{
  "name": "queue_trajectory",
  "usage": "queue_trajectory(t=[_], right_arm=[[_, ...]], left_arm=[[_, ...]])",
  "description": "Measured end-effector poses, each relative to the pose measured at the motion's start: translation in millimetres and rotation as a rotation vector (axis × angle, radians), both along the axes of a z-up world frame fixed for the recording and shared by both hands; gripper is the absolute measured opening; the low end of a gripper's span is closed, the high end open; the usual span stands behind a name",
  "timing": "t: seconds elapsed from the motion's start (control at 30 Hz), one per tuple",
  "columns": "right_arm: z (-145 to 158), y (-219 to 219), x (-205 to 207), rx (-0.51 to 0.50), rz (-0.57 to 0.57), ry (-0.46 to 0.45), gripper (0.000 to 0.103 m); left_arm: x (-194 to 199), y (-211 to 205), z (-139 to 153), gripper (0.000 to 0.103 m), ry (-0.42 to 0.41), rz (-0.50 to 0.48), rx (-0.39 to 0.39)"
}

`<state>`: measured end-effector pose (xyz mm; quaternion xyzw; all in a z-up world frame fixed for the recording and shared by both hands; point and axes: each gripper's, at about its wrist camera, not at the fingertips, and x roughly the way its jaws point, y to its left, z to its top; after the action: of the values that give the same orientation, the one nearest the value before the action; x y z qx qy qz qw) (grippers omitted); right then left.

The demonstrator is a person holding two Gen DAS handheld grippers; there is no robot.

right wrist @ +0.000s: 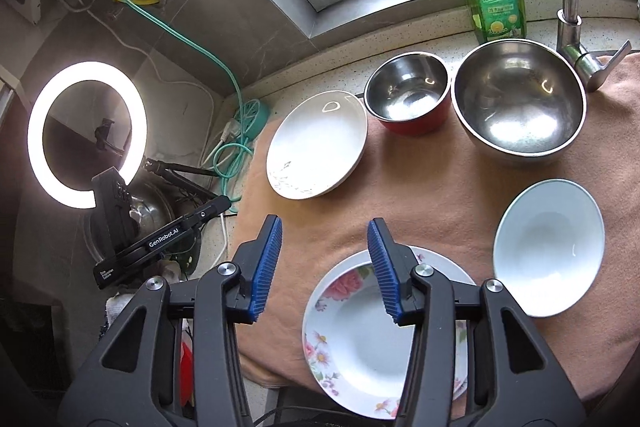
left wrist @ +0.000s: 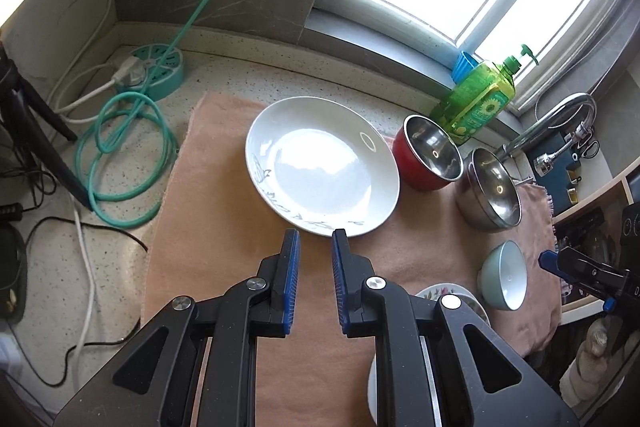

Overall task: Organize plates and bowls
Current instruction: 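Move both tools to the white grey-leaf plate and close on its rim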

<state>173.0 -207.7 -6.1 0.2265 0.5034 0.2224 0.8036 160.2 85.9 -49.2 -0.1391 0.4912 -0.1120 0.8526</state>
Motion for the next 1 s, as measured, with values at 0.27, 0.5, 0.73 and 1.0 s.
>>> queue_trajectory(t=[0.27, 0.5, 0.73, 1.0], right_arm=[[-25, 31, 28, -0.024, -0.045, 0.062, 0.039], [-51, 36, 56, -0.018, -0.097, 0.137, 0.035], [-71, 42, 76, -0.034, -0.125, 0.180, 0.032], [-92, 56, 99, -0.058, -0.126, 0.219, 0.025]], left_arm=[[52, 15, -12, 0.015, 0.003, -0.028, 0.017], [93, 20, -33, 0.015, 0.041, -0.046, 0.006], [124, 21, -50, 0.015, 0.069, -0.063, 0.026], [149, 24, -67, 0.015, 0.101, -0.085, 0.028]])
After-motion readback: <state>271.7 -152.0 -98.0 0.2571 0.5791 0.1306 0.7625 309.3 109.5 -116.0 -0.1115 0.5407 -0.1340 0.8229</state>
